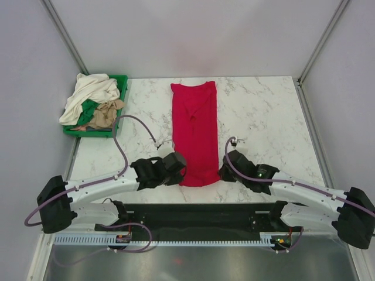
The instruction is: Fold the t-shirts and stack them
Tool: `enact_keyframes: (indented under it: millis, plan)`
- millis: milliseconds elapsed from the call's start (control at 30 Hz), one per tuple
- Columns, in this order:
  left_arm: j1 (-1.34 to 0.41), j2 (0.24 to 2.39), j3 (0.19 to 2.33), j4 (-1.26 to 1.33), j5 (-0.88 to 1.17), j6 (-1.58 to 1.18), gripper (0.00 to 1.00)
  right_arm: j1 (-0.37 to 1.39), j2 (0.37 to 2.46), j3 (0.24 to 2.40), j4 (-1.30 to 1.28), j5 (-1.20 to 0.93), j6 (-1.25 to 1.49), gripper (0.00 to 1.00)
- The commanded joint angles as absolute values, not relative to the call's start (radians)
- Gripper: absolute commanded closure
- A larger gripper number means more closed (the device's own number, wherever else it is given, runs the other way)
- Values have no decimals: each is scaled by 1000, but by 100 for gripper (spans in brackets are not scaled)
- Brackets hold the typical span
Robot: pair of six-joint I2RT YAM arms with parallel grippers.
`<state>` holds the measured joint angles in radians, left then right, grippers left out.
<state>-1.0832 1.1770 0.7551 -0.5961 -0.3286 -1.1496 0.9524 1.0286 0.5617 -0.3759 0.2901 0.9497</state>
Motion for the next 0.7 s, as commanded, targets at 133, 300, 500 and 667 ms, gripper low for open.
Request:
enact_keyframes:
  millis: [133, 300, 500, 667]
  plan:
    - [-896, 1247, 998, -666, -414, -918, 98, 757, 1186, 820, -331, 301, 712, 100]
    - [-744, 1362, 1143, -658, -384, -767, 97, 680, 1316, 975, -330, 288, 637, 100]
    - [-615, 1590, 1296, -629, -293, -638, 98, 594, 1487, 1117, -296, 256, 537, 100]
    - [-575, 1739, 1420, -623, -262, -582, 98, 525, 1598, 1190, -284, 197, 517, 100]
